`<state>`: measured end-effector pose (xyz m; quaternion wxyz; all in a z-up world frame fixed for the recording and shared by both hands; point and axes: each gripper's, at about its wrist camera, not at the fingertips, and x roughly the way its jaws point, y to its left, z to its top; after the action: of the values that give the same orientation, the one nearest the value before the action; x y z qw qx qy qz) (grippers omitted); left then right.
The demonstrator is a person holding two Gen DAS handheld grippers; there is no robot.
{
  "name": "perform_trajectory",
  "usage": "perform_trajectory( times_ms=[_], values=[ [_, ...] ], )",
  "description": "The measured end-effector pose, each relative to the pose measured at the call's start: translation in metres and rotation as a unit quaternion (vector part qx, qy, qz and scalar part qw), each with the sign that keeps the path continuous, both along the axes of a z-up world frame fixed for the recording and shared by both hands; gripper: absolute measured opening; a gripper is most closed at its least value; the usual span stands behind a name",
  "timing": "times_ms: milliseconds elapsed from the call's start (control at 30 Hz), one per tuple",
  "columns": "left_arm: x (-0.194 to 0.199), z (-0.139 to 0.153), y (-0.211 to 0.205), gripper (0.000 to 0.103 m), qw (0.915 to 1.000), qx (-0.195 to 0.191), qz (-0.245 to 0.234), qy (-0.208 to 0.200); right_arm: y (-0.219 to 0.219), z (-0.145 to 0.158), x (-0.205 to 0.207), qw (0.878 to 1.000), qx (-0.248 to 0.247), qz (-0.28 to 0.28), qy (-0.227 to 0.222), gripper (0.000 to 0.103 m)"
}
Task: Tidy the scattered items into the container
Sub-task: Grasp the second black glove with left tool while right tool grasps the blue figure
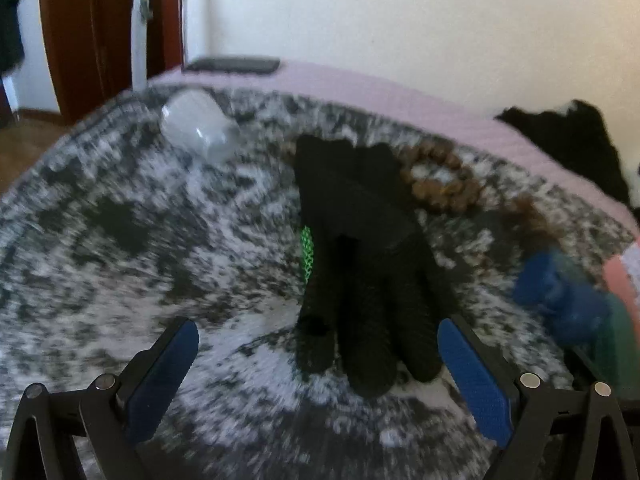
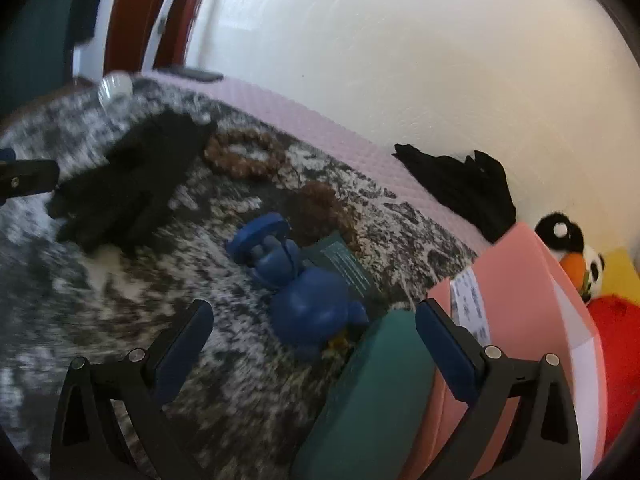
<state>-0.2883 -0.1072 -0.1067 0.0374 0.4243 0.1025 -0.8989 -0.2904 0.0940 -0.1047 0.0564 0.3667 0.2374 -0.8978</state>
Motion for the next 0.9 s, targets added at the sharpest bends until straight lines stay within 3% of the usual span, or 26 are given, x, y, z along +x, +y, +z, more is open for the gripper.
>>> perform_trajectory(
  times_ms=[133,367,400,433,467,500,700,767,867,900],
  values=[
    [-0.025,-0.029,0.003,0.099,0.9993,0.027,0.009,-0.024,-0.008,-0.024,-0.023,1.000,0.027,0.009,-0.012,0.103],
    [-0.058,-0.044,0.022,0.102,0.9997,-0.024,0.009,-0.008,-0.012,-0.044,-0.053,0.999,0.011,-0.006,-0.047,0.102],
    [-0.062,-0.045,0.022,0.100,0.9997,-0.023,0.007,-0.007,-0.010,-0.043,-0.053,0.999,-0.001,-0.002,-0.050,0.094],
    [-0.063,-0.045,0.023,0.092,0.9996,-0.026,0.002,-0.004,-0.007,-0.041,-0.054,0.999,-0.005,-0.002,-0.049,0.076],
    [-0.063,-0.042,0.025,0.048,0.9994,-0.033,-0.005,-0.001,-0.003,-0.040,-0.054,0.999,-0.009,-0.003,-0.048,0.063],
    [-0.063,-0.038,0.027,0.009,0.9991,-0.039,-0.013,-0.002,0.000,-0.039,-0.054,0.999,-0.012,-0.004,-0.046,0.062],
    [-0.031,-0.012,0.024,0.008,0.9995,-0.024,-0.005,0.017,0.016,-0.024,-0.037,0.993,-0.093,0.004,-0.073,0.061],
    [-0.012,0.004,0.022,0.008,0.9991,-0.031,-0.003,0.028,0.012,-0.016,-0.022,0.992,-0.101,0.009,-0.075,0.053],
    [0.017,0.030,0.019,0.008,0.9981,-0.043,0.002,0.044,0.004,-0.002,0.005,0.991,-0.109,0.019,-0.069,0.030],
    [0.026,0.039,0.018,0.008,0.9977,-0.047,0.003,0.049,0.001,0.006,0.017,0.991,-0.120,0.026,-0.063,0.007]
  ],
)
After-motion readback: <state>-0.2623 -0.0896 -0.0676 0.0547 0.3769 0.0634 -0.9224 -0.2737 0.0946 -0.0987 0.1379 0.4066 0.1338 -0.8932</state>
